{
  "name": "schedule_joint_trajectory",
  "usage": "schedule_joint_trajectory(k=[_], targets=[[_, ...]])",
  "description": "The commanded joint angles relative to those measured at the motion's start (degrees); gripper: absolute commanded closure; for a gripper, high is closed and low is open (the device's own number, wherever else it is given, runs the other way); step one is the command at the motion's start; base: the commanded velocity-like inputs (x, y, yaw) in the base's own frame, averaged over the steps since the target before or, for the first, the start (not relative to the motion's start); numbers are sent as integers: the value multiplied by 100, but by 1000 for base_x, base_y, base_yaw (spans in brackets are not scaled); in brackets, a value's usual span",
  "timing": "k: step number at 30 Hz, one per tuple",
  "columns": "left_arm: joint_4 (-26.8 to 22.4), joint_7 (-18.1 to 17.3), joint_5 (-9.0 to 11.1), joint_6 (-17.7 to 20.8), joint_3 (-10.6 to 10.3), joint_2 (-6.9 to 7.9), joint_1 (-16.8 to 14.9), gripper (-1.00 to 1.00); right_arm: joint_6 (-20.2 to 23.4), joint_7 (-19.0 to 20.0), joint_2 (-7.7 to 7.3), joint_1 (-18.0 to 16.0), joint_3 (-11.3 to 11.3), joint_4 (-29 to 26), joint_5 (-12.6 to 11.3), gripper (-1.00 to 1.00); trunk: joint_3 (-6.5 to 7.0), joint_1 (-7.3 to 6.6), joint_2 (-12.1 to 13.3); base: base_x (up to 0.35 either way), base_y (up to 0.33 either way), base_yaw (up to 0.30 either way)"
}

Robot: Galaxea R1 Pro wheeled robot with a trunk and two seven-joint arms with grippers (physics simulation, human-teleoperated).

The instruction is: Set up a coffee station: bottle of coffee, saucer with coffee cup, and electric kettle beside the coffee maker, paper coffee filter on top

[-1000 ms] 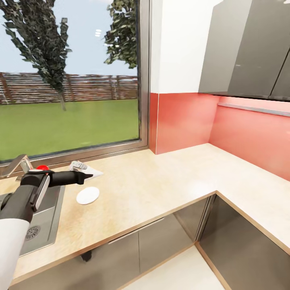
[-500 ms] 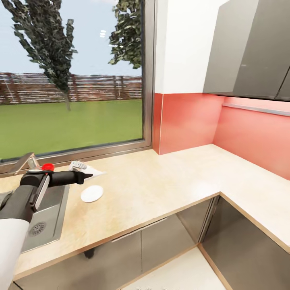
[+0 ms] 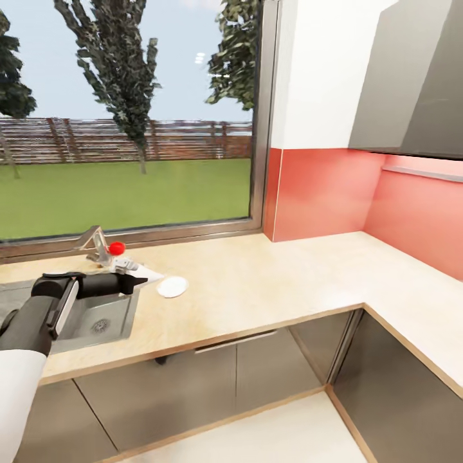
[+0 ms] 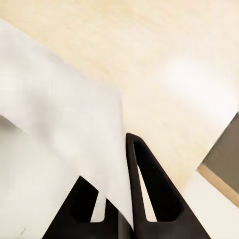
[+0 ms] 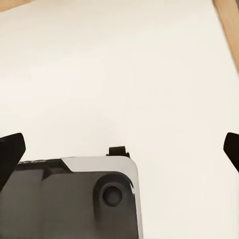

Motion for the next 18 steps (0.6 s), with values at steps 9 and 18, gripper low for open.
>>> schedule_joint_trajectory(k=[9,18], targets=[[-3,-61,-63,8,12,-4,-7,100,-17,-3,-1,-3,2,10,-51,-100,-14,1,-14,-297,-90,271],[-3,-64,-63,8,20,-4,-10,100,-17,-3,-1,-3,3,13,-49,-100,-14,1,-14,-154,-2,271]])
